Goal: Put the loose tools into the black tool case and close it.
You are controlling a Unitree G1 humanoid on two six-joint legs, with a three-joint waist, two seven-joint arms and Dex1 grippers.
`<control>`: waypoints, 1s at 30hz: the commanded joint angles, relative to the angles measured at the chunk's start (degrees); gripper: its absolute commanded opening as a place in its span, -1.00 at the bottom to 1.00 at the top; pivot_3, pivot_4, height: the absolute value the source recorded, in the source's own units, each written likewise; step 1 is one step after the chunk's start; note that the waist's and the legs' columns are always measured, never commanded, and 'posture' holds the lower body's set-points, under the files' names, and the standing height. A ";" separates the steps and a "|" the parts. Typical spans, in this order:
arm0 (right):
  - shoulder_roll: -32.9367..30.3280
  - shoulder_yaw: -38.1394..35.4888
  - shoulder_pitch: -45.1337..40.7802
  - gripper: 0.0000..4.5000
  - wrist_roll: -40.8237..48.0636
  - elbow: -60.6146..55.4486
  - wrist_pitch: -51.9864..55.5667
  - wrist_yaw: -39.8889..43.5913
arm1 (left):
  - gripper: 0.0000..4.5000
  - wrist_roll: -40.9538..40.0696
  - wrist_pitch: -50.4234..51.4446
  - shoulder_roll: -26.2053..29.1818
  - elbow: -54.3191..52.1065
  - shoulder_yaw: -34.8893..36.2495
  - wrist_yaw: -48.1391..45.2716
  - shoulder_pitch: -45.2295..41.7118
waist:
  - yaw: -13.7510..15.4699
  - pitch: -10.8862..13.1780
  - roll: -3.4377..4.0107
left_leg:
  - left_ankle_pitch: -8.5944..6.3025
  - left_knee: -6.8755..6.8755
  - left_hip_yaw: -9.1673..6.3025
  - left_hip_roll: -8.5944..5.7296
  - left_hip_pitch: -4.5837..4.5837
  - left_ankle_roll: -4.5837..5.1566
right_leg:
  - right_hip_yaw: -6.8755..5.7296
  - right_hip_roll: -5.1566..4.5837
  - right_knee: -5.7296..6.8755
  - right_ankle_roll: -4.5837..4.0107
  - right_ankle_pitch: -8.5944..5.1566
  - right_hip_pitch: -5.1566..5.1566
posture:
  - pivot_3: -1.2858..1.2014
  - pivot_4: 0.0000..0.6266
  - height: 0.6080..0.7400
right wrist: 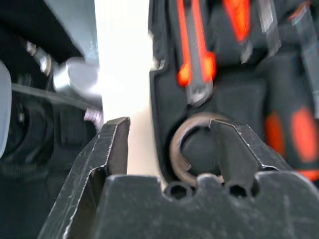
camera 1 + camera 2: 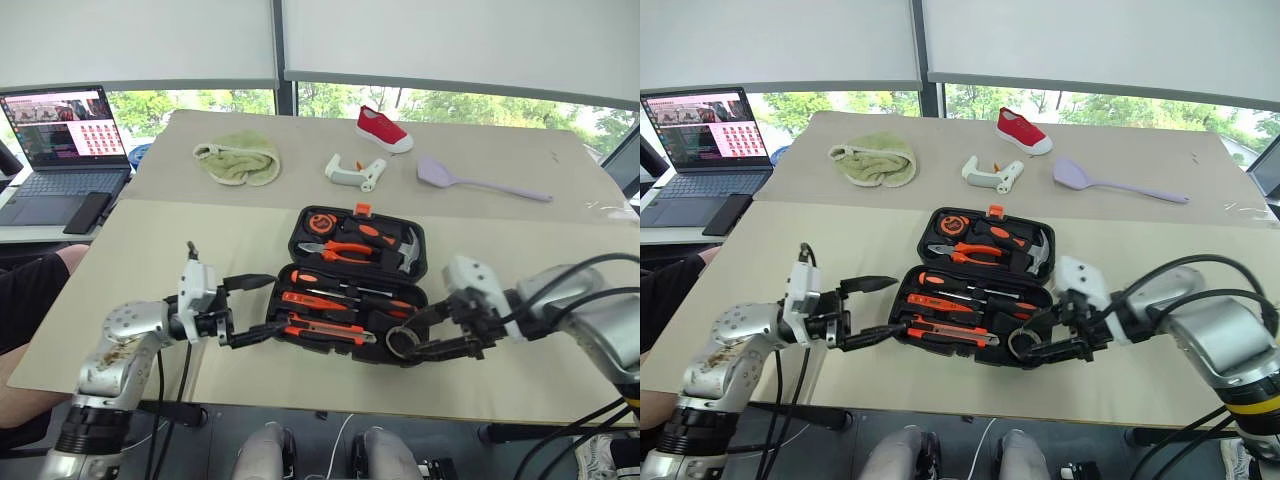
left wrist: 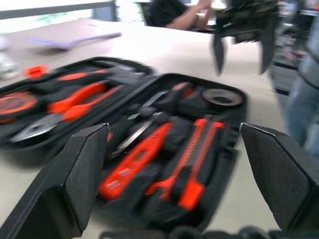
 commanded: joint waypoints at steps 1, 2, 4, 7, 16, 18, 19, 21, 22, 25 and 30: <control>1.88 -5.82 3.46 0.26 -2.79 6.71 -10.61 -0.16 | 0.77 3.60 1.05 0.99 5.91 2.44 6.44 -4.06 | 0.06 0.01 -0.02 | 0.00 0.01 0.00 -0.01 0.00 0.00 | -0.02 0.01 0.00 0.00 0.00 0.01 | 0.03 -0.52 0.97; 3.19 -6.10 3.74 0.14 -5.60 9.77 -14.31 -2.74 | 0.66 5.75 0.66 0.83 8.79 2.27 8.94 -5.80 | 0.04 0.01 -0.02 | 0.02 0.01 0.01 -0.02 0.00 -0.02 | -0.02 0.01 0.01 0.01 0.00 0.02 | 0.03 -0.52 0.97; 5.41 -5.96 3.50 -0.06 -9.60 14.12 -18.90 -6.64 | 0.36 8.23 0.21 0.18 13.20 1.93 12.09 -8.73 | -0.06 0.03 -0.07 | 0.05 0.01 0.04 -0.06 0.04 -0.07 | -0.02 0.04 0.04 0.02 0.01 0.04 | 0.03 -0.52 0.97; 9.50 -4.24 1.41 -0.54 -15.91 20.81 -26.04 -11.91 | -0.13 10.62 1.65 -1.82 19.03 -0.23 14.66 -13.80 | -0.20 0.04 -0.08 | 0.16 -0.01 0.08 -0.13 0.03 -0.24 | 0.03 0.03 0.11 0.04 0.01 -0.03 | 0.03 -0.52 0.97; 18.89 0.51 -4.98 -1.00 -25.91 33.05 -36.09 -19.37 | -0.92 19.15 -3.24 -9.87 31.90 -8.75 14.90 -23.26 | -0.40 0.09 -0.14 | 0.27 0.01 0.20 -0.21 0.04 -0.41 | 0.05 0.08 0.23 0.09 -0.02 -0.08 | 0.03 -0.52 0.97; 19.57 0.61 -4.78 -1.00 -25.87 32.49 -36.32 -19.12 | -0.92 20.15 -3.66 -10.34 32.99 -10.62 12.68 -23.59 | -0.54 0.09 -0.14 | 0.29 0.01 0.24 -0.21 0.04 -0.43 | 0.07 0.10 0.22 0.09 -0.02 -0.11 | 0.03 -0.52 0.97; 19.73 0.54 -4.44 -1.00 -25.57 31.93 -36.36 -18.72 | -0.92 20.07 -4.26 -10.56 32.78 -11.14 11.19 -23.47 | -0.58 0.09 -0.14 | 0.29 0.01 0.24 -0.21 0.04 -0.43 | 0.07 0.10 0.22 0.09 -0.02 -0.11 | 0.03 -0.52 0.97; 19.71 0.16 -3.44 -1.00 -24.86 30.45 -36.37 -17.96 | -0.92 18.94 -5.15 -10.74 31.29 -11.41 8.11 -22.74 | -0.73 0.09 -0.14 | 0.29 0.02 0.24 -0.21 0.04 -0.44 | 0.08 0.09 0.22 0.09 -0.02 -0.10 | 0.03 -0.52 0.97; 19.56 -0.10 -2.90 -1.00 -24.55 29.77 -36.25 -17.69 | -0.92 18.29 -5.51 -10.81 30.21 -11.44 6.70 -22.19 | -0.72 0.09 -0.14 | 0.29 0.02 0.23 -0.21 0.04 -0.43 | 0.08 0.08 0.22 0.10 -0.02 -0.10 | 0.03 -0.52 0.97; 19.32 -1.22 -1.72 -1.00 -24.94 29.56 -37.59 -18.51 | -0.92 20.00 -6.88 -9.84 27.97 -12.32 5.94 -20.73 | -0.75 0.09 -0.14 | 0.28 0.01 0.22 -0.21 0.04 -0.43 | 0.08 0.05 0.21 0.10 -0.03 -0.10 | 0.03 -0.52 0.97; 18.42 -2.51 1.01 -1.00 -23.49 27.73 -34.67 -16.89 | -0.92 19.31 -5.16 -8.84 24.21 -11.43 5.68 -17.79 | -0.73 0.09 -0.14 | 0.28 0.01 0.21 -0.21 0.04 -0.43 | 0.09 0.04 0.20 0.10 -0.03 -0.09 | 0.03 -0.52 0.97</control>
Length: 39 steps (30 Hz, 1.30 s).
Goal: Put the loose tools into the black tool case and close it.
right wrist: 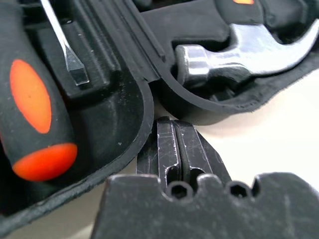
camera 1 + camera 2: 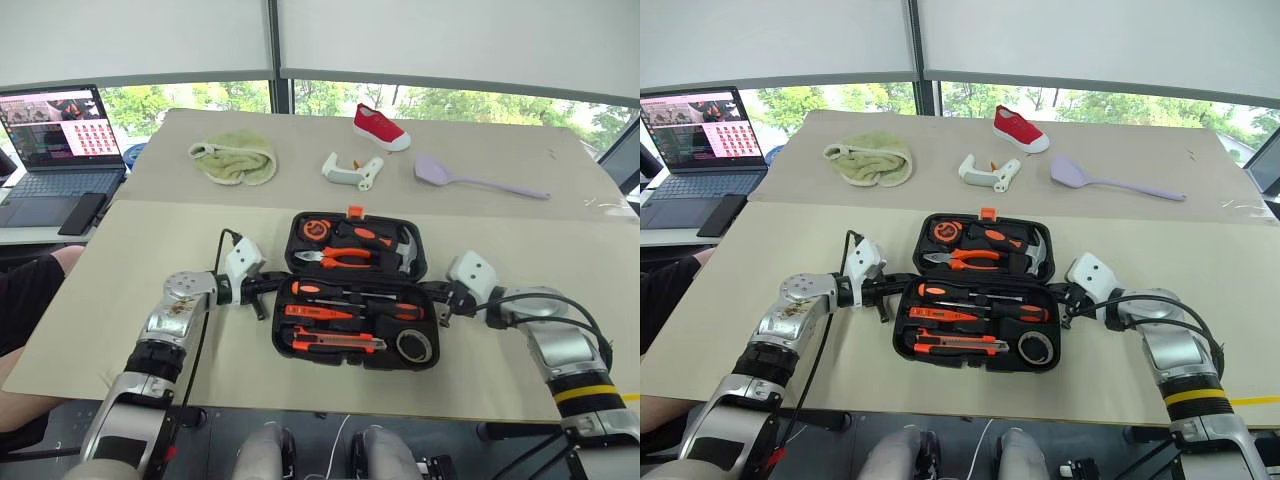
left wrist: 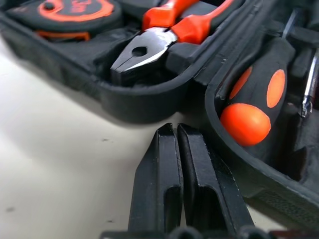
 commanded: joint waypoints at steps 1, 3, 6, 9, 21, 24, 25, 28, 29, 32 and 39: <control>-1.31 -2.05 1.81 -1.00 2.95 -4.31 2.38 2.07 | -0.92 -0.38 -0.11 0.65 -3.57 0.41 -0.17 1.13 | 0.03 0.00 0.00 | 0.00 0.00 -0.02 0.00 0.00 0.00 | -0.01 0.00 0.00 0.00 0.00 0.00 | 0.03 -0.52 0.97; -1.68 -3.21 2.85 -1.00 6.75 -7.05 9.07 3.44 | -0.92 -1.70 2.38 1.13 -3.74 2.07 0.32 1.33 | -0.01 0.00 0.00 | 0.00 0.00 -0.03 0.01 0.00 0.00 | -0.01 0.00 0.01 0.00 0.00 0.00 | 0.03 -0.52 0.97; -3.65 -5.60 3.00 -0.74 10.30 -11.26 18.18 3.54 | -0.69 -3.46 9.67 4.07 -6.81 4.00 0.28 1.48 | -0.34 0.00 0.00 | -0.01 0.00 -0.06 0.03 0.00 0.01 | 0.00 0.01 0.04 -0.01 0.00 0.00 | 0.03 -0.52 0.97; -5.06 -9.90 1.28 -0.36 14.52 -14.60 23.14 2.93 | -0.28 -7.06 21.24 7.90 -10.96 6.05 -0.10 0.37 | -0.83 0.01 0.01 | -0.01 -0.03 -0.08 0.09 0.00 0.01 | 0.02 0.05 0.08 -0.03 0.00 -0.04 | 0.03 -0.52 0.97; -8.77 2.58 -26.78 1.00 12.68 -1.78 54.09 -1.94 | 0.97 -5.84 48.03 4.60 -1.44 3.18 12.60 -21.28 | -0.54 0.07 -0.04 | -0.05 0.01 -0.12 -0.03 -0.01 0.09 | 0.02 -0.03 0.10 -0.03 0.04 -0.04 | 0.03 -0.52 0.97; -6.25 5.28 -31.00 1.00 9.79 5.57 53.70 -3.28 | 0.97 -4.51 47.57 1.96 2.07 2.48 15.12 -23.38 | -0.76 0.07 -0.06 | -0.02 0.02 -0.05 -0.12 -0.17 0.07 | 0.06 -0.03 0.11 -0.02 0.03 -0.21 | 0.03 -0.52 0.97; -5.55 6.03 -31.80 1.00 8.95 7.56 53.26 -3.53 | 0.97 -4.33 47.33 1.28 3.30 2.60 15.74 -23.87 | -0.77 0.07 -0.05 | 0.00 0.02 -0.02 -0.16 -0.27 0.05 | 0.08 -0.03 0.14 -0.02 0.03 -0.33 | 0.03 -0.52 0.97; -3.55 6.89 -33.63 1.00 7.71 11.62 52.81 -3.77 | 0.97 -4.11 47.23 0.20 5.07 2.84 16.85 -24.65 | -0.76 0.08 -0.06 | 0.22 0.06 0.02 -0.36 -0.82 0.03 | 0.06 -0.08 0.27 -0.01 0.04 -0.96 | 0.03 -0.52 0.97; -3.15 6.93 -34.04 1.00 7.47 12.43 52.81 -3.70 | 0.97 -4.12 47.24 0.04 5.29 2.86 17.08 -24.77 | -0.75 0.08 -0.06 | 0.23 0.05 0.02 -0.36 -0.83 0.02 | 0.04 -0.08 0.29 0.00 0.04 -0.96 | 0.03 -0.52 0.97; -1.70 8.00 -34.74 1.00 5.67 15.07 51.58 -3.84 | 0.97 -4.01 47.48 -0.47 6.20 3.04 18.47 -24.97 | -0.75 0.08 -0.06 | 0.24 0.04 0.01 -0.38 -0.83 0.02 | 0.03 -0.09 0.23 0.00 0.03 -0.93 | 0.03 -0.52 0.97; 0.38 8.05 -35.09 0.09 3.72 18.44 51.26 -4.20 | 0.34 -4.98 47.87 -1.68 7.60 3.70 18.17 -24.73 | -0.96 0.07 -0.06 | 0.28 0.12 0.01 -0.36 -0.65 0.01 | 0.08 -0.14 0.40 0.02 0.04 -0.80 | 0.03 -0.52 0.97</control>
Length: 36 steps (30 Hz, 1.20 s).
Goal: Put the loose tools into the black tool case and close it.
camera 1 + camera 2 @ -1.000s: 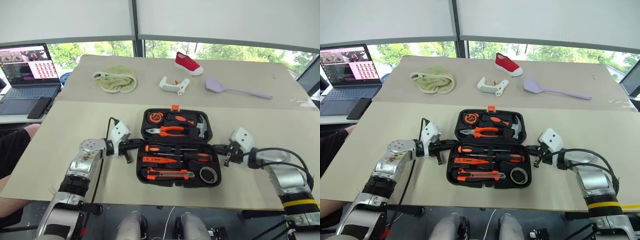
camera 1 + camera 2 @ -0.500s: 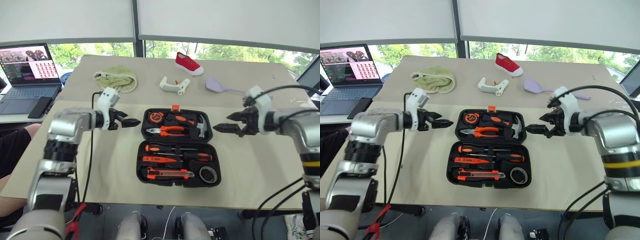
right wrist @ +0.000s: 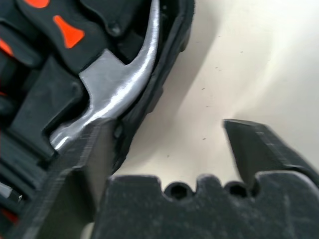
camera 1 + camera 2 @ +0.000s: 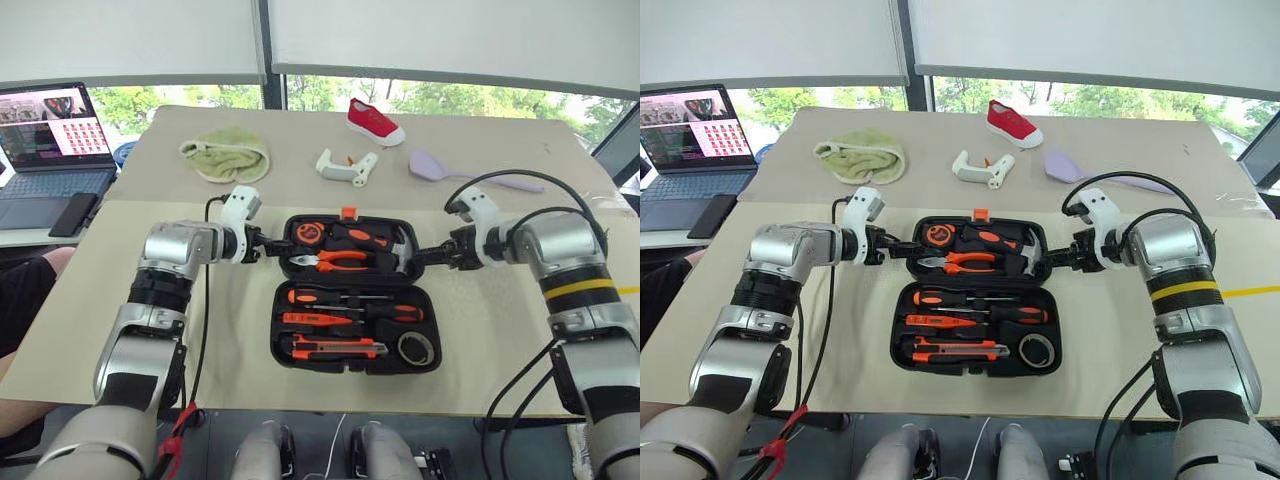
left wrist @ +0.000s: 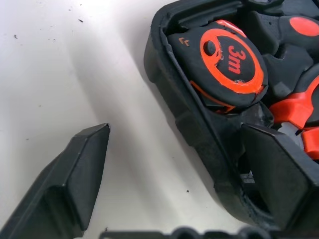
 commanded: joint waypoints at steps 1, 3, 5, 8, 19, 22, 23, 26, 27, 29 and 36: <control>0.18 -0.53 -0.59 -0.11 -1.43 1.67 -0.36 -0.66 | 0.15 -0.06 0.11 -0.38 0.89 0.77 0.01 -1.19 | 0.03 0.00 0.00 | 0.01 0.00 0.00 -0.01 0.07 0.01 | 0.02 -0.04 0.13 0.00 0.00 0.02 | 0.03 -0.52 0.97; 0.58 -1.53 -0.48 -0.43 -0.87 2.01 0.24 -0.76 | -0.22 -0.62 -0.16 -0.85 2.15 1.86 -0.07 -1.31 | 0.02 0.00 0.00 | 0.03 0.02 0.00 0.00 0.17 0.00 | 0.03 -0.05 0.18 0.00 0.00 0.10 | 0.03 -0.52 0.97; 1.04 -3.05 -0.21 -0.71 -0.14 2.14 0.40 -1.03 | -0.55 -0.99 -0.85 -1.14 4.06 3.09 -0.01 -1.49 | 0.01 0.00 0.00 | 0.04 0.03 -0.01 -0.02 0.19 0.02 | 0.04 -0.11 0.27 -0.01 0.00 0.10 | 0.03 -0.52 0.97; 1.78 -6.32 0.51 -1.00 1.87 1.78 0.39 -0.98 | -0.97 -2.18 -2.46 -1.30 5.40 5.18 -0.69 -1.19 | 0.12 0.00 -0.01 | 0.09 0.03 -0.03 -0.07 0.26 0.06 | 0.04 -0.24 0.50 -0.01 0.02 0.09 | 0.03 -0.52 0.97; 1.66 -22.36 22.06 -1.00 7.61 -26.56 -27.90 0.06 | -0.97 -9.81 -28.82 -0.81 -13.10 15.02 -12.08 15.38 | 0.02 0.02 0.00 | 0.21 -0.12 -0.03 -0.13 0.13 0.01 | 0.00 -0.34 0.53 -0.02 0.03 -0.11 | 0.03 -0.52 0.97; 0.59 -24.82 32.55 -1.00 5.37 -34.91 -42.31 1.86 | -0.97 -9.20 -36.98 0.71 -19.85 14.95 -15.19 23.20 | 0.20 0.02 0.00 | 0.22 -0.19 -0.04 -0.11 0.13 -0.03 | -0.01 -0.32 0.44 0.00 0.01 -0.11 | 0.03 -0.52 0.97; 0.19 -25.44 36.45 -1.00 4.41 -36.95 -46.33 2.22 | -0.97 -8.41 -41.50 0.68 -21.64 15.18 -15.69 26.00 | 0.22 0.02 0.00 | 0.22 -0.21 -0.02 -0.13 0.13 -0.02 | -0.01 -0.32 0.34 0.00 0.01 -0.09 | 0.03 -0.52 0.97; -0.26 -27.03 47.12 -1.00 0.23 -39.68 -62.64 3.33 | -0.97 -6.98 -53.20 0.11 -26.54 15.96 -16.51 33.70 | 0.28 0.02 0.00 | 0.21 -0.24 -0.02 -0.13 0.20 -0.02 | -0.01 -0.31 0.16 0.03 0.00 0.06 | 0.03 -0.52 0.97; -0.60 -27.27 50.32 -1.00 -1.99 -39.54 -68.64 3.34 | -0.97 -6.30 -57.27 -0.05 -27.69 16.10 -16.69 36.30 | 0.26 0.02 0.00 | 0.21 -0.24 -0.03 -0.12 0.22 -0.01 | -0.01 -0.31 0.11 0.04 -0.01 0.10 | 0.03 -0.52 0.97; -1.24 -27.41 56.06 -1.00 -7.68 -36.66 -83.47 2.06 | -0.97 -4.39 -65.61 0.48 -29.19 15.20 -18.64 42.20 | 0.14 0.02 0.00 | 0.21 -0.23 -0.02 -0.12 0.32 -0.01 | 0.02 -0.32 0.13 0.04 -0.01 0.18 | 0.03 -0.52 0.97; -5.29 -21.82 66.57 -0.66 -18.18 -18.62 -114.48 -2.02 | -0.19 -1.65 -83.21 5.46 -25.19 14.87 -23.61 55.94 | 0.53 -0.05 0.03 | -0.53 -0.59 -0.11 -0.08 1.39 0.11 | 0.01 -0.43 -0.33 0.46 -0.30 1.22 | 0.03 -0.52 0.97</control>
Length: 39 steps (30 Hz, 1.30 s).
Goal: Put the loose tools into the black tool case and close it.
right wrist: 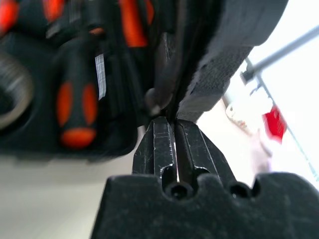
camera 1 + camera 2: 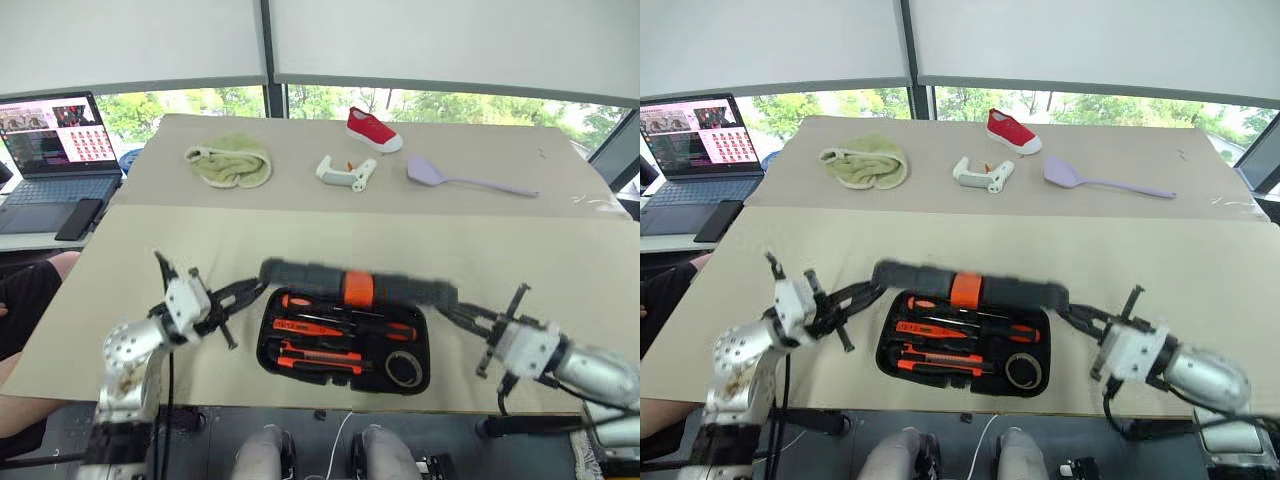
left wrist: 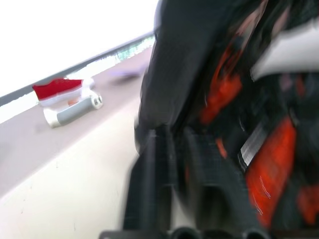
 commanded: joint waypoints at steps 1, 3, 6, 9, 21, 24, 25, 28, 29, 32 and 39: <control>-2.73 1.95 3.84 -0.54 -5.47 8.44 -10.90 -1.29 | 0.00 0.25 -7.10 3.80 3.10 2.21 -2.06 4.58 | 0.72 -0.02 -0.07 | -0.06 0.01 -0.02 -0.01 0.09 0.08 | -0.04 -0.08 -0.02 0.00 -0.01 -0.11 | 0.03 -0.52 0.97; -4.12 0.68 5.48 -0.21 -5.51 8.75 -14.19 -3.28 | 0.37 -0.08 -5.15 6.04 6.41 4.50 0.43 5.03 | 1.16 0.00 -0.05 | -0.14 0.08 -0.05 -0.04 0.02 0.21 | -0.09 -0.29 -0.06 -0.11 0.05 -0.17 | 0.03 -0.52 0.97; -6.33 -1.17 8.66 0.09 -1.25 7.02 -12.99 -4.83 | 0.71 -1.38 -1.25 7.85 9.33 6.10 3.40 2.21 | 1.23 -0.02 0.03 | -0.18 0.16 -0.07 -0.02 -0.06 0.29 | -0.03 -0.50 0.00 -0.19 0.12 -0.17 | 0.03 -0.52 0.97; -10.43 -0.74 17.96 0.00 10.60 -1.57 -1.07 -1.14 | 0.73 -2.30 2.81 8.24 11.03 4.33 3.22 -3.37 | 1.66 -0.03 0.06 | -0.22 0.25 -0.17 -0.03 -0.07 0.36 | -0.08 -0.51 -0.01 -0.13 0.15 -0.13 | 0.03 -0.52 0.97; -13.09 7.46 26.23 -1.00 17.25 -30.04 31.40 1.71 | -0.74 0.84 19.10 3.18 13.63 -12.86 -4.40 -22.89 | 1.37 -0.07 -0.12 | -0.26 0.34 -0.26 -0.05 -0.10 0.58 | -0.13 -0.33 -0.09 -0.02 0.19 0.28 | 0.03 -0.52 0.97; -11.28 11.24 19.46 -1.00 13.75 -30.92 38.67 -0.08 | -0.98 4.08 20.31 2.30 18.08 -16.45 -5.08 -26.87 | 1.25 -0.07 -0.18 | -0.24 0.41 -0.23 -0.09 -0.22 0.65 | -0.10 -0.23 -0.10 0.01 0.20 0.18 | 0.03 -0.52 0.97; -10.54 12.12 17.71 -1.00 12.24 -30.61 39.17 -0.39 | -0.98 4.70 20.92 2.34 19.08 -17.08 -5.17 -27.59 | 1.22 -0.06 -0.19 | -0.18 0.41 -0.21 -0.10 -0.27 0.76 | -0.08 -0.22 -0.10 0.00 0.20 0.10 | 0.03 -0.52 0.97; -7.31 14.31 11.84 -1.00 9.95 -30.45 41.34 -1.88 | -0.98 5.22 20.29 2.16 21.53 -17.23 -5.50 -29.07 | 1.03 -0.04 -0.22 | -0.03 0.42 -0.19 -0.09 -0.45 0.95 | -0.04 -0.13 -0.06 -0.02 0.22 -0.11 | 0.03 -0.52 0.97; -6.07 14.78 9.67 -1.00 9.19 -30.08 42.17 -2.70 | -0.98 5.19 20.25 2.10 22.03 -17.03 -5.48 -29.38 | 0.98 -0.03 -0.25 | -0.01 0.43 -0.19 -0.08 -0.51 0.92 | -0.04 -0.11 -0.03 -0.05 0.24 -0.17 | 0.03 -0.52 0.97; -2.89 15.78 3.50 -1.00 6.79 -27.10 43.23 -4.13 | -0.98 5.00 20.03 1.93 23.47 -16.19 -5.21 -30.06 | 0.94 0.00 -0.29 | 0.06 0.50 -0.20 -0.04 -0.69 0.84 | -0.07 -0.05 0.02 -0.11 0.29 -0.31 | 0.03 -0.52 0.97; 1.61 16.80 -7.25 -1.00 3.33 -17.40 42.21 -4.72 | -0.98 4.79 20.16 1.97 24.48 -13.27 -1.88 -30.88 | 1.01 0.03 -0.33 | 0.24 0.56 -0.19 -0.07 -0.73 0.55 | -0.09 -0.03 0.02 -0.10 0.31 -0.31 | 0.03 -0.52 0.97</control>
